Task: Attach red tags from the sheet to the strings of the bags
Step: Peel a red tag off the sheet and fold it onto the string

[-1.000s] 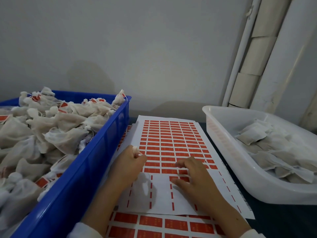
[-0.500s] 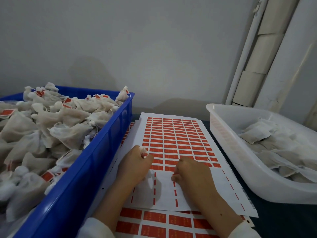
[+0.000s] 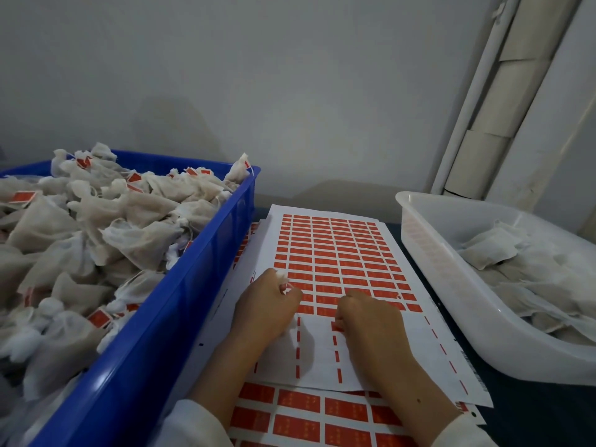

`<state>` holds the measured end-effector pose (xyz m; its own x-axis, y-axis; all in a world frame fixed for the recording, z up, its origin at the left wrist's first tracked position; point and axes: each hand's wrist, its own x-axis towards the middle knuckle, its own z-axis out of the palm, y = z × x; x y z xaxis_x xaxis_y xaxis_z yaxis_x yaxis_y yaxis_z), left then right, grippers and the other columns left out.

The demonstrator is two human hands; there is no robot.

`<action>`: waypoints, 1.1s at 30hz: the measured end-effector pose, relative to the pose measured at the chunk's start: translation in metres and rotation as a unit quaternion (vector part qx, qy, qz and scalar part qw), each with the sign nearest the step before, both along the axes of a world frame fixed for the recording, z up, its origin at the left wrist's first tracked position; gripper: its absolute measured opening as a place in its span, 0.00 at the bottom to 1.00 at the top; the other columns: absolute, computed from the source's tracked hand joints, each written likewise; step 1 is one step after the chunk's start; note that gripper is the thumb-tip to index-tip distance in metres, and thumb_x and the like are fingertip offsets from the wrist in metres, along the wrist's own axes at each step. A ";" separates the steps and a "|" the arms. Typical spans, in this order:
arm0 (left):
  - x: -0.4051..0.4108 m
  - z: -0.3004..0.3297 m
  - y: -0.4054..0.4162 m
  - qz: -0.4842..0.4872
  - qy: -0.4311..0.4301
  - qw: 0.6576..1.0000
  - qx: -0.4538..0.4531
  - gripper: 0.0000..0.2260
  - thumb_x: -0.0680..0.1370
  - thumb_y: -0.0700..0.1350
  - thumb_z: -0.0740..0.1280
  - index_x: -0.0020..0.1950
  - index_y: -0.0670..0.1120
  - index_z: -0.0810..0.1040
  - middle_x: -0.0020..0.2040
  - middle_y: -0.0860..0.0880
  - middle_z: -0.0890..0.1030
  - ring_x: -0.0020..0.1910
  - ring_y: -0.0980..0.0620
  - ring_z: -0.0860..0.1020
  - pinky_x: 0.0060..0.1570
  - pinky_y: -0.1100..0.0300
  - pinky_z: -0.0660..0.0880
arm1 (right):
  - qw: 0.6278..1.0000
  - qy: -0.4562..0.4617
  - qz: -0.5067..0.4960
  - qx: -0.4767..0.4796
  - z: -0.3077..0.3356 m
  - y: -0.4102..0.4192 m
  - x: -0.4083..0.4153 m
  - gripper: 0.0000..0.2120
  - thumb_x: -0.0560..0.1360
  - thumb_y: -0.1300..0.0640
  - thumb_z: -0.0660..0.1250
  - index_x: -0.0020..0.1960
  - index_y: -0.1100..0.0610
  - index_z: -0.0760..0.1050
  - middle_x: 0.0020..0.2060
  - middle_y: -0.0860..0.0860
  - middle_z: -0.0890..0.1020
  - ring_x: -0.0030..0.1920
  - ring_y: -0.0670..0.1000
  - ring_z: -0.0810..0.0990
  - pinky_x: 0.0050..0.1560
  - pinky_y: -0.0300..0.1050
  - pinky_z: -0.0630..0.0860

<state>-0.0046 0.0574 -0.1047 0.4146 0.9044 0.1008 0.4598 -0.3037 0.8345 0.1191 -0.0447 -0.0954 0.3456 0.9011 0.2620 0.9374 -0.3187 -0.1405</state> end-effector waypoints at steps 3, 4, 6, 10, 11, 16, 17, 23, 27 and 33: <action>0.000 0.002 -0.002 -0.002 0.002 1.000 0.001 0.02 0.77 0.50 0.62 0.45 0.56 0.71 0.39 0.65 0.75 0.35 0.60 0.79 0.34 0.67 0.76 | 1.000 0.014 -0.015 -0.013 0.003 0.002 0.001 0.11 0.76 0.48 0.63 0.57 0.48 0.76 0.53 0.43 0.81 0.46 0.44 0.80 0.54 0.31 0.70; 0.000 0.003 -0.003 -0.004 0.006 1.000 0.002 0.01 0.78 0.50 0.62 0.46 0.56 0.71 0.40 0.64 0.76 0.36 0.59 0.79 0.36 0.65 0.77 | 1.000 0.014 -0.019 -0.020 0.003 0.003 0.001 0.11 0.76 0.48 0.64 0.57 0.49 0.77 0.53 0.44 0.81 0.47 0.44 0.80 0.54 0.32 0.70; 0.002 0.005 -0.005 -0.004 0.011 1.000 0.001 0.01 0.78 0.49 0.61 0.48 0.55 0.72 0.43 0.60 0.77 0.39 0.57 0.79 0.43 0.60 0.79 | 0.999 0.009 -0.022 -0.035 0.004 0.004 0.001 0.12 0.76 0.49 0.64 0.57 0.50 0.76 0.53 0.45 0.81 0.46 0.45 0.80 0.53 0.33 0.71; 0.004 0.010 -0.010 -0.003 0.018 0.999 -0.030 0.09 0.79 0.49 0.61 0.57 0.49 0.74 0.53 0.52 0.80 0.47 0.52 0.80 0.53 0.54 0.78 | 0.999 0.005 -0.016 -0.031 0.001 0.005 0.000 0.11 0.77 0.50 0.62 0.58 0.48 0.75 0.53 0.44 0.80 0.42 0.42 0.77 0.50 0.30 0.68; 0.004 0.010 -0.011 -0.003 0.019 0.999 -0.034 0.10 0.79 0.49 0.61 0.58 0.48 0.74 0.54 0.51 0.80 0.48 0.52 0.80 0.53 0.54 0.78 | 0.999 0.007 -0.016 -0.030 0.001 0.005 0.000 0.10 0.77 0.50 0.62 0.57 0.49 0.76 0.53 0.44 0.80 0.40 0.42 0.76 0.50 0.30 0.68; 0.004 0.010 -0.014 -0.008 0.007 1.000 -0.022 0.11 0.79 0.49 0.61 0.60 0.49 0.74 0.56 0.52 0.80 0.47 0.56 0.79 0.42 0.68 0.75 | 0.999 0.022 -0.030 -0.022 0.000 0.007 0.002 0.10 0.76 0.50 0.64 0.55 0.50 0.77 0.49 0.45 0.81 0.35 0.42 0.72 0.47 0.30 0.68; 0.004 0.010 -0.014 -0.008 -0.003 1.000 -0.029 0.12 0.79 0.48 0.61 0.61 0.48 0.74 0.57 0.52 0.79 0.46 0.57 0.78 0.37 0.72 0.73 | 0.999 0.022 -0.031 -0.017 -0.001 0.006 0.001 0.10 0.76 0.50 0.64 0.55 0.49 0.77 0.50 0.45 0.81 0.35 0.42 0.72 0.46 0.29 0.67; 0.003 0.010 -0.016 -0.023 0.017 1.000 -0.005 0.10 0.79 0.49 0.60 0.59 0.51 0.74 0.55 0.56 0.79 0.41 0.58 0.77 0.36 0.72 0.69 | 0.999 -0.006 -0.037 -0.017 -0.003 0.007 -0.003 0.10 0.77 0.51 0.62 0.57 0.48 0.75 0.51 0.45 0.80 0.34 0.43 0.69 0.44 0.29 0.63; 0.003 0.011 -0.017 -0.031 0.021 0.999 -0.010 0.09 0.79 0.49 0.60 0.57 0.51 0.74 0.55 0.55 0.80 0.43 0.57 0.78 0.37 0.71 0.71 | 0.999 -0.015 -0.032 -0.016 -0.004 0.007 -0.003 0.10 0.77 0.50 0.61 0.57 0.48 0.74 0.52 0.44 0.80 0.35 0.42 0.69 0.46 0.29 0.64; 0.003 0.012 -0.017 -0.035 0.039 0.999 -0.009 0.10 0.79 0.49 0.59 0.58 0.50 0.75 0.55 0.55 0.80 0.42 0.57 0.78 0.35 0.73 0.69 | 0.998 0.023 -0.052 -0.030 0.000 0.010 0.000 0.10 0.75 0.48 0.65 0.53 0.50 0.78 0.48 0.45 0.82 0.38 0.44 0.77 0.50 0.32 0.72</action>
<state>-0.0013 0.0405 -0.0922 0.4826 0.8744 0.0495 0.5023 -0.3226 0.8023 0.1196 -0.0344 -0.0956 0.4475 0.8738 0.1904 0.8923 -0.4223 -0.1595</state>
